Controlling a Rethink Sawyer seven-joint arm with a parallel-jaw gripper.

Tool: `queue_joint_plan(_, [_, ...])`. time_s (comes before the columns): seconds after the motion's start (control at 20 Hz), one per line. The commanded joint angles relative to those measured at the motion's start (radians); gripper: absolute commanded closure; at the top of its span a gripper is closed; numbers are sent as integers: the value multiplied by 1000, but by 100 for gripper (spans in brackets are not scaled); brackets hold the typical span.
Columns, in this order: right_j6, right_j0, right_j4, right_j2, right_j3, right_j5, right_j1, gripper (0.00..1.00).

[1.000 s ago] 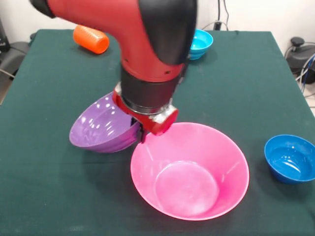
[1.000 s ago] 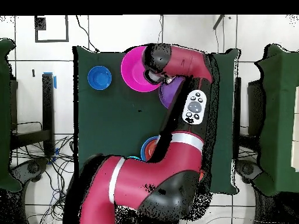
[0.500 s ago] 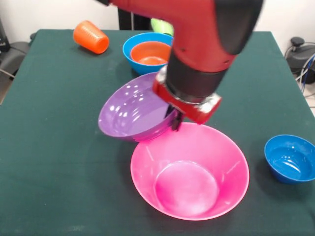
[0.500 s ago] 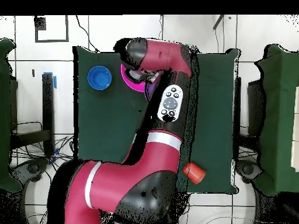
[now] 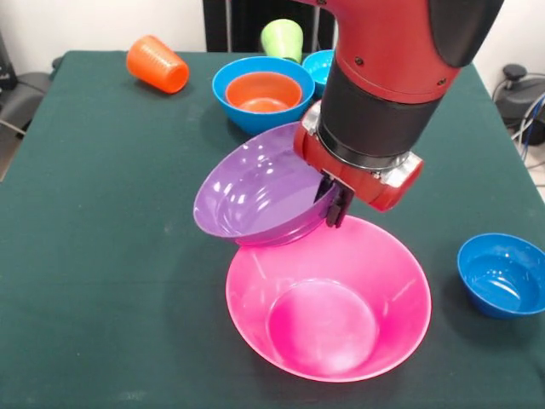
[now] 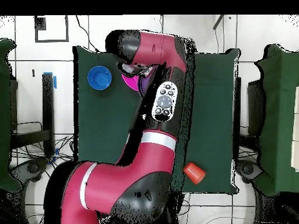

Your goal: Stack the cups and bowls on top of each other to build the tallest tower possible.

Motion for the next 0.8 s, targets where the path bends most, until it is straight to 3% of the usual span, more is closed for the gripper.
queue_joint_plan(0.05, [164,-21,22,72,-40,-37,43,100])
queue_joint_plan(0.5, [130,-34,59,100,-109,-149,128,100])
queue_joint_plan(0.8, [158,-24,70,87,-137,-129,140,100])
